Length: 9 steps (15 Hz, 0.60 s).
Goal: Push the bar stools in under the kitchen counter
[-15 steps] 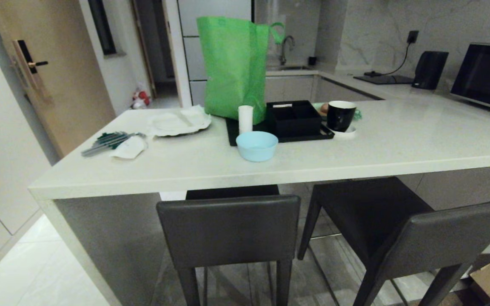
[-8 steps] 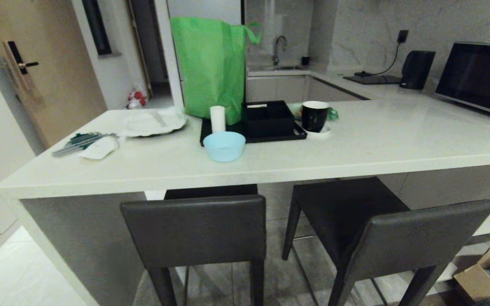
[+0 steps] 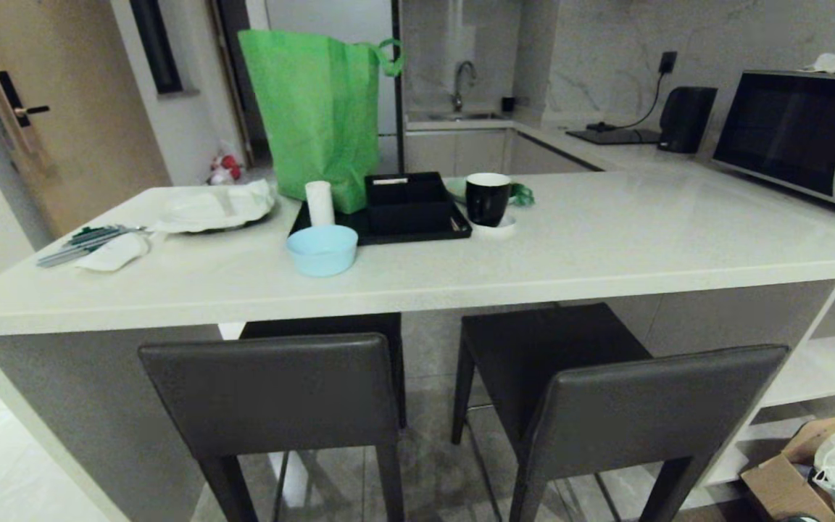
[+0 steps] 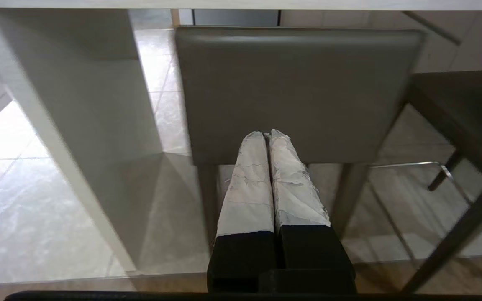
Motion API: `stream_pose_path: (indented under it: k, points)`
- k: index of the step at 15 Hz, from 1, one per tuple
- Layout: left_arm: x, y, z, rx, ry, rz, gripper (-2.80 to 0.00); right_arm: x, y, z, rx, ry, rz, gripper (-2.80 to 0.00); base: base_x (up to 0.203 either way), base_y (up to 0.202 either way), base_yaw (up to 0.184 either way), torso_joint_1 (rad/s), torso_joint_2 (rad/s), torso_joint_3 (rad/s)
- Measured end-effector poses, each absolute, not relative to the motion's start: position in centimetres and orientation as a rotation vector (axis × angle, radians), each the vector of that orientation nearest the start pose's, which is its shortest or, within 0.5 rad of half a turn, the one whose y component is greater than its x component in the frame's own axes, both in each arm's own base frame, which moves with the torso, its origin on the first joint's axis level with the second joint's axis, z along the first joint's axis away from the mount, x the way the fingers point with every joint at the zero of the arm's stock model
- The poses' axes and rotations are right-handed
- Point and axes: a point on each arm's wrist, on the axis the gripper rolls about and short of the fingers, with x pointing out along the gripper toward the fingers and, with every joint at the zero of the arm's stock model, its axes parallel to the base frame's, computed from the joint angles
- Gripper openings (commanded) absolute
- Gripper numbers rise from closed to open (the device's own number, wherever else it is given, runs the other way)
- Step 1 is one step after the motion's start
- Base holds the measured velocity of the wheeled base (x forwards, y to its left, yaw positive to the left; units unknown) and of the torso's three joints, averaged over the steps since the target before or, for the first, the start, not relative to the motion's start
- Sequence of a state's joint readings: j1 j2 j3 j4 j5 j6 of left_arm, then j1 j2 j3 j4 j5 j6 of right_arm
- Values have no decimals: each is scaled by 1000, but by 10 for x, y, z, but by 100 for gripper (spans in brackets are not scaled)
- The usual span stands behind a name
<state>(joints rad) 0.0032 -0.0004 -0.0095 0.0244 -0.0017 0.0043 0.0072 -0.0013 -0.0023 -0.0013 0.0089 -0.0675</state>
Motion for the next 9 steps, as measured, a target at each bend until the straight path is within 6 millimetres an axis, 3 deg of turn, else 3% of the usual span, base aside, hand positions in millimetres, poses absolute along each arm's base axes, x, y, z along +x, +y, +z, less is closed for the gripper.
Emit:
stream_pose_path:
  k: [6, 9]
  points:
    - [-24, 0, 76, 0, 14, 0, -280, -23, 0, 76, -67, -5, 16, -280, 0, -189, 3, 3, 2, 3]
    - [-24, 0, 76, 1, 13, -1, -280, -23, 0, 76, -67, -6, 16, -280, 0, -35, 1, -1, 2, 1]
